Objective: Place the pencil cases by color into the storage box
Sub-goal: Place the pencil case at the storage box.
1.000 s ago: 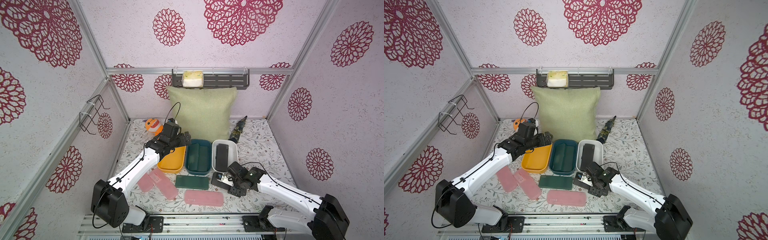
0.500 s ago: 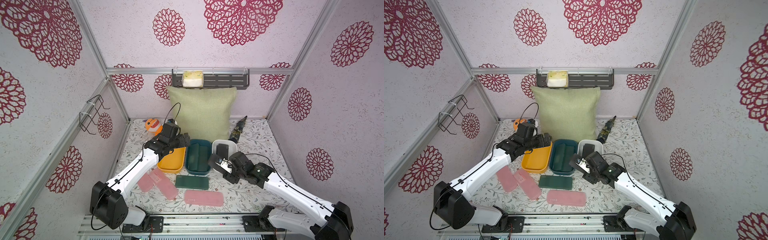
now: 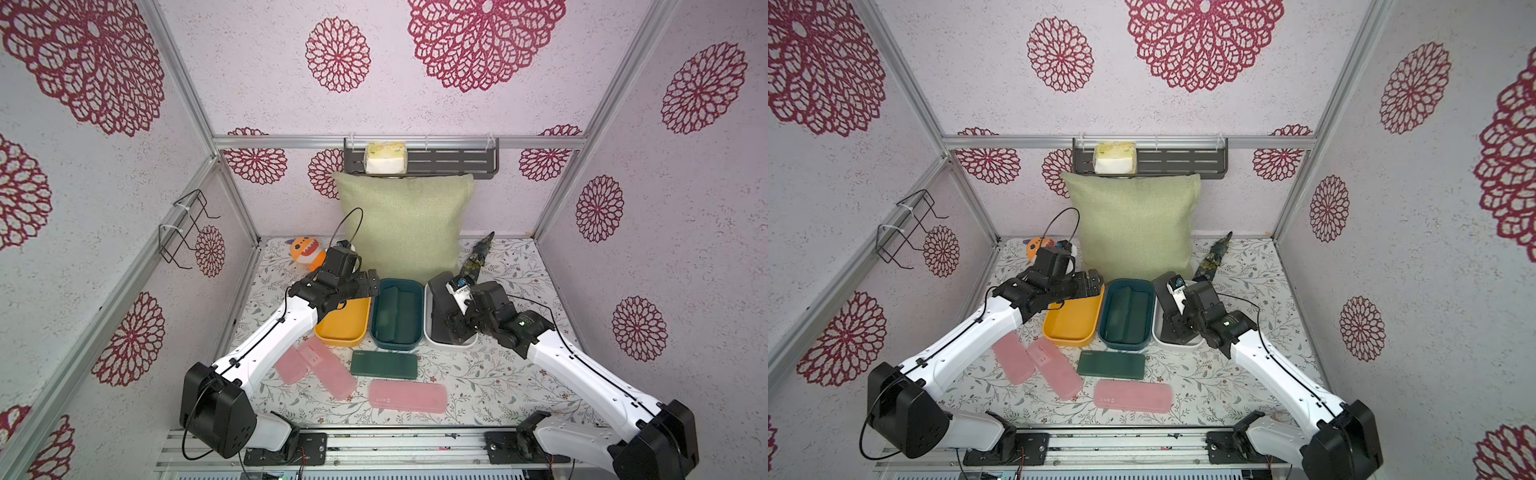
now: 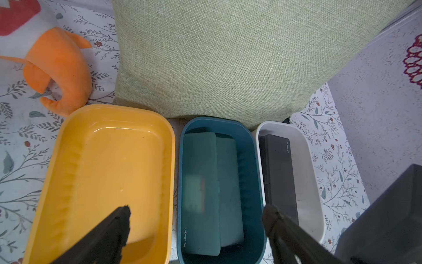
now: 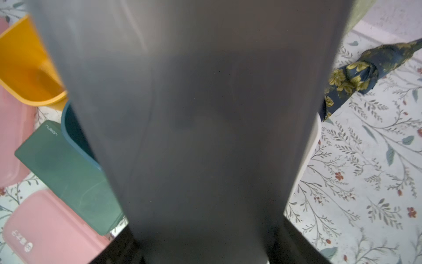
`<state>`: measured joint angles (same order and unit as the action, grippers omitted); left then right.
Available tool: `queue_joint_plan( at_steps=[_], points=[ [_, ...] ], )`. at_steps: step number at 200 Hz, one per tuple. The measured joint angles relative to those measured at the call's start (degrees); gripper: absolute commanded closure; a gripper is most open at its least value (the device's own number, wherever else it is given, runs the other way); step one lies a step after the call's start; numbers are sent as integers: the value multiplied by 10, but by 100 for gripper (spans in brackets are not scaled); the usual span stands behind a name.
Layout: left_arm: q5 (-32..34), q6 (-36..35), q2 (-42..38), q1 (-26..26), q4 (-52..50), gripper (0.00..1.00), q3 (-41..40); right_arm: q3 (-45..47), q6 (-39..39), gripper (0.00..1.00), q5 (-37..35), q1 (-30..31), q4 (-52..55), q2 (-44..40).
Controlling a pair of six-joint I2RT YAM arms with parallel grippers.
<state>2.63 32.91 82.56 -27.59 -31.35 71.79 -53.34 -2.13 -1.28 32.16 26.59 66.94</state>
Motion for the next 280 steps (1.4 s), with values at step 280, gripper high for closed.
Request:
queue_joint_plan(
  at_steps=[280],
  points=[
    [-19, -29, 60, 0, -37, 3, 51, 71, -129, 47, -13, -72, -122, 107]
  ],
)
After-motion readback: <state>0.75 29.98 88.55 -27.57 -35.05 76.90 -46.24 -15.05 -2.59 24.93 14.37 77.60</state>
